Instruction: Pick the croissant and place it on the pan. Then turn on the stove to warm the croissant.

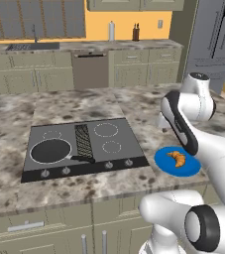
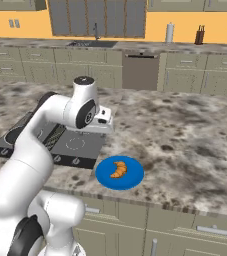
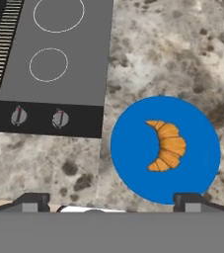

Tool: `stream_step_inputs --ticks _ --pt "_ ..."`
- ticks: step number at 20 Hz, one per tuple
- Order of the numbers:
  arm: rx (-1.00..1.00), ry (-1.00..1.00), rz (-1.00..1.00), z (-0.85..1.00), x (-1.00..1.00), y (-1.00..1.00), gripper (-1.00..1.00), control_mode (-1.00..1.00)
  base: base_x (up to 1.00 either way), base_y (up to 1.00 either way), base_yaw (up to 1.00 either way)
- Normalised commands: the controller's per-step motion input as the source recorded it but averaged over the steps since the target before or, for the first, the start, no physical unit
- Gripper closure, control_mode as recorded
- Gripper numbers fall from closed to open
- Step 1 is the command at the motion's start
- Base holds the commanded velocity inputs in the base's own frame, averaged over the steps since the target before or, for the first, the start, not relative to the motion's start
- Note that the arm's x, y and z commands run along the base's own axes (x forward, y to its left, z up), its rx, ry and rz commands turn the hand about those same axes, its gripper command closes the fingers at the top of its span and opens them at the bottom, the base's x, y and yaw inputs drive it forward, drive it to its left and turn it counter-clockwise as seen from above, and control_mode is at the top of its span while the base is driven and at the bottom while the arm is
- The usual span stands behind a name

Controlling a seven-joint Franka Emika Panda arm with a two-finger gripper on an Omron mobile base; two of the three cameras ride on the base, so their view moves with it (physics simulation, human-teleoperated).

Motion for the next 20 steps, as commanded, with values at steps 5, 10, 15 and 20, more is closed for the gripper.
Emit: stream_step_inputs --ticks 5,10,15,20 --pt "-0.01 0.0 0.0 -0.16 0.0 -0.35 -1.0 -1.0 0.0 0.0 0.0" --pt "-0.01 0.01 0.0 -0.32 0.0 -0.26 -1.0 -1.0 0.0 0.0 0.0" --pt "0.0 0.0 0.0 -0.25 0.0 -0.2 -1.0 -1.0 0.0 0.0 0.0" --pt "0.0 0.0 -0.01 -0.2 0.0 -0.13 -1.0 -1.0 0.0 0.0 0.0"
